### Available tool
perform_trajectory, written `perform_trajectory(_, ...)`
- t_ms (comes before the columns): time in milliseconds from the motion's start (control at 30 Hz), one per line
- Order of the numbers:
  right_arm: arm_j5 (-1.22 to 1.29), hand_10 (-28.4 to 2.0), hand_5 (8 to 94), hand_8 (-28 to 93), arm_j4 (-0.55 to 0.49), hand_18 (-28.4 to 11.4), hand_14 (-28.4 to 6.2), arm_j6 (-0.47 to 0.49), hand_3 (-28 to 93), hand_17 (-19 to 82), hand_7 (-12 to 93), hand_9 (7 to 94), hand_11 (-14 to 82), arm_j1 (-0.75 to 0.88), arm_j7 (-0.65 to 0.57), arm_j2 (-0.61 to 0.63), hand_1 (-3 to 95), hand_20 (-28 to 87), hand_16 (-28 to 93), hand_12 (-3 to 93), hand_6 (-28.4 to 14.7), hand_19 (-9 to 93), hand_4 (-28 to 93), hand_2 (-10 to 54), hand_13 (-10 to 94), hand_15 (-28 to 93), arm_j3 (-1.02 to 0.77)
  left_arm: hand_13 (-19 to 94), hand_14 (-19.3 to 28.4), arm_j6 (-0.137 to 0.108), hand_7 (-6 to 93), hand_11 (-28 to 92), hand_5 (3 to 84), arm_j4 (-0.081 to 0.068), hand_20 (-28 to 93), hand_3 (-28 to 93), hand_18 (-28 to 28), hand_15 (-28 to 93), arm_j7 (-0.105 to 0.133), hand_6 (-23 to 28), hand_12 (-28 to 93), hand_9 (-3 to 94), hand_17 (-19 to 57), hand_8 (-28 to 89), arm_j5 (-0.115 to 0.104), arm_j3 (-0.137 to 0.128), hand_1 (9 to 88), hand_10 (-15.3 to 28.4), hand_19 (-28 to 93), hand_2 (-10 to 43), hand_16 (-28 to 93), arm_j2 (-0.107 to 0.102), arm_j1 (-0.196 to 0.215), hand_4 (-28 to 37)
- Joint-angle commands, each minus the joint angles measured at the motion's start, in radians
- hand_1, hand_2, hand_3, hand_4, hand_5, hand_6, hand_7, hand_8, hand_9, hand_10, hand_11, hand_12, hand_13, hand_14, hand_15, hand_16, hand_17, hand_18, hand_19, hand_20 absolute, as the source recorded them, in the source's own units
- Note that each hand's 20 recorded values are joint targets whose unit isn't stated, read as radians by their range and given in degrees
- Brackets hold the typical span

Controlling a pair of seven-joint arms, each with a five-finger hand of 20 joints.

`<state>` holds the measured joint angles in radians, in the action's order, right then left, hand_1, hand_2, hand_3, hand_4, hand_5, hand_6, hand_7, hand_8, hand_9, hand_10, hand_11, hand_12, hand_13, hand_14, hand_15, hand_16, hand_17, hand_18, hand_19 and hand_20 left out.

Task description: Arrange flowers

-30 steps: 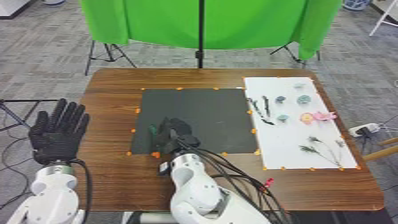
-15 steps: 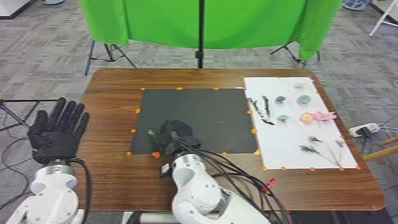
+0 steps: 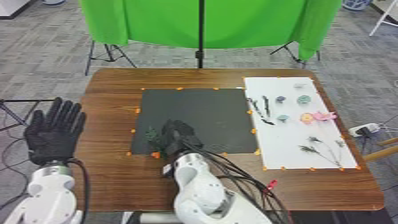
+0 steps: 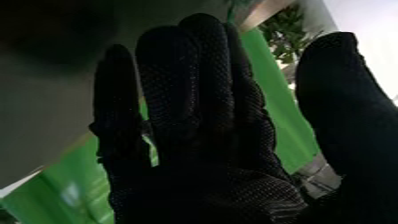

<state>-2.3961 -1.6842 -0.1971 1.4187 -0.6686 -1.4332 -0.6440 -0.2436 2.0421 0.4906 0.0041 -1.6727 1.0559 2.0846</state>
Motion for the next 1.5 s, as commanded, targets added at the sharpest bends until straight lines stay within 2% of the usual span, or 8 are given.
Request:
perform_trajectory(33, 0.012, -18.7, 65.1, -13, -0.038, -27.7, -12.9, 0.015, 80, 34, 20, 75.2, 33.2, 0.001, 0.007, 0.048, 33.8, 11, 23, 20.3, -8.2, 86, -28, -9.5, 75, 60, -0.019, 32, 14.3, 0.003, 7.4, 17, 48.5, 0.013, 10, 78, 11.9, 26, 0.015, 9.6, 7, 42.9, -4.9, -9, -0.012, -0.017, 25.9, 15.0, 34, 14.5, -8, 0.024, 0.055, -28.3)
perform_trajectory(167, 0.006, -18.3, 70.8, -11, -0.073, -28.3, -12.2, 0.051, 80, 38, 19, 82.4, 27.2, 0.006, 0.007, 0.086, 31.5, 13, 27, 20.5, -7.6, 91, -25, -9.2, 80, 64, -0.003, 32, 14.2, 0.008, 7.4, 18, 48.5, 0.021, 10, 78, 11.9, 26, 0.024, 9.6, 7, 43.0, -4.9, -9, -0.012, -0.027, 25.9, 15.0, 34, 14.6, -8, 0.023, 0.066, -28.3)
perform_trajectory(267, -0.008, -18.6, 79.1, -11, -0.107, -28.4, -13.4, 0.090, 80, 40, 17, 84.7, 35.4, 0.010, 0.008, 0.119, 25.6, 16, 31, 25.6, -6.9, 93, -22, 0.4, 79, 70, 0.000, 32, 14.4, 0.003, 7.5, 18, 48.5, 0.031, 10, 78, 11.9, 26, 0.029, 9.6, 7, 43.0, -4.9, -9, -0.010, -0.043, 25.9, 15.0, 34, 14.7, -8, 0.025, 0.084, -28.3)
perform_trajectory(400, 0.004, -18.7, 83.6, -9, -0.150, -28.4, -14.7, 0.129, 80, 40, 25, 83.6, 45.3, 0.016, 0.036, 0.150, 22.9, 21, 33, 29.7, -5.6, 93, -21, 4.5, 78, 78, 0.004, 32, 14.5, -0.007, 7.6, 18, 48.5, 0.042, 10, 77, 12.0, 26, 0.034, 9.6, 7, 43.0, -4.9, -9, -0.014, -0.057, 25.9, 15.0, 34, 14.8, -8, 0.027, 0.108, -28.3)
perform_trajectory(700, 0.023, -18.8, 93.6, -11, -0.176, -28.4, -15.8, 0.323, 78, 41, 25, 89.8, 42.0, 0.048, 0.057, 0.141, 22.9, 26, 34, 30.3, -4.7, 92, -20, 6.9, 80, 78, -0.005, 33, 14.6, 0.001, 7.6, 18, 48.6, 0.029, 10, 77, 12.0, 27, 0.014, 9.6, 7, 43.1, -5.0, -9, -0.008, -0.040, 25.9, 15.1, 34, 14.9, -8, 0.027, 0.082, -28.3)
perform_trajectory(833, 0.019, -19.1, 93.7, -13, -0.173, -28.4, -14.2, 0.349, 77, 40, 25, 93.1, 27.5, 0.051, 0.053, 0.142, 23.3, 22, 32, 23.9, -4.9, 90, -20, 6.9, 82, 67, -0.001, 33, 14.6, 0.005, 7.6, 18, 48.6, 0.022, 10, 77, 12.0, 27, 0.008, 9.6, 7, 43.0, -5.0, -9, -0.006, -0.037, 25.8, 15.1, 34, 14.9, -8, 0.024, 0.066, -28.3)
perform_trajectory(1100, 0.027, -19.4, 92.7, -14, -0.166, -28.4, -13.9, 0.313, 76, 39, 17, 91.0, 15.9, 0.052, 0.065, 0.126, 22.8, 19, 31, 20.0, -4.7, 89, -19, 7.2, 82, 62, 0.014, 33, 14.6, 0.000, 7.6, 18, 48.6, 0.017, 10, 77, 12.0, 27, -0.008, 9.6, 7, 43.1, -5.0, -9, -0.004, -0.030, 25.7, 15.1, 34, 15.0, -8, 0.015, 0.050, -28.3)
perform_trajectory(1500, 0.019, -19.8, 87.3, -14, -0.126, -28.4, -14.1, 0.290, 76, 36, 14, 86.2, 13.5, 0.045, 0.060, 0.075, 22.0, 19, 30, 18.6, -5.0, 88, -19, 7.8, 79, 63, 0.028, 33, 14.8, -0.002, 7.6, 18, 48.7, -0.002, 11, 77, 12.1, 27, -0.034, 9.6, 7, 43.1, -5.2, -9, -0.005, 0.005, 25.8, 15.2, 34, 15.0, -8, 0.001, 0.007, -28.3)
